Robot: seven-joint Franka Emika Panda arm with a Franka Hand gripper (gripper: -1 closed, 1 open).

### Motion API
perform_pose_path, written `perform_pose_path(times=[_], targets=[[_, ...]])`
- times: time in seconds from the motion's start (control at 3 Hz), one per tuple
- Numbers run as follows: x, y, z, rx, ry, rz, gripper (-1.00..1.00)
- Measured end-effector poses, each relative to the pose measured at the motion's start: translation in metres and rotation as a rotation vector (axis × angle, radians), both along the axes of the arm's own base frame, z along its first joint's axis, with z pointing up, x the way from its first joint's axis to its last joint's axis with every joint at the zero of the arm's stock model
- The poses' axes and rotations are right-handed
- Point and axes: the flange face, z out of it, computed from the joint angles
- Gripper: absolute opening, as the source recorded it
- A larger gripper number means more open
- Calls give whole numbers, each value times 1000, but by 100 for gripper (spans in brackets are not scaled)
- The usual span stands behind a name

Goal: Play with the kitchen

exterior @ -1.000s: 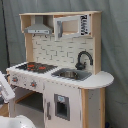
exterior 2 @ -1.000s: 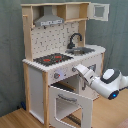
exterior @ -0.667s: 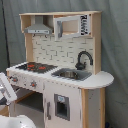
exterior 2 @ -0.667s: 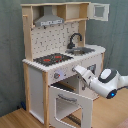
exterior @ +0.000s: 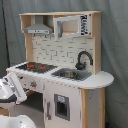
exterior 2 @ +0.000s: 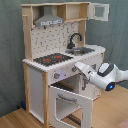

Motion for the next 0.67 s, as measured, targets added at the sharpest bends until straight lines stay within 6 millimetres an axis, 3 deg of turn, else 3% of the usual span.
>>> perform_pose_path(times=[0.33, 0.67], targets=[[-3, -19, 6, 30, 18, -2, 100], [1, -30, 30, 21, -12, 5, 100]])
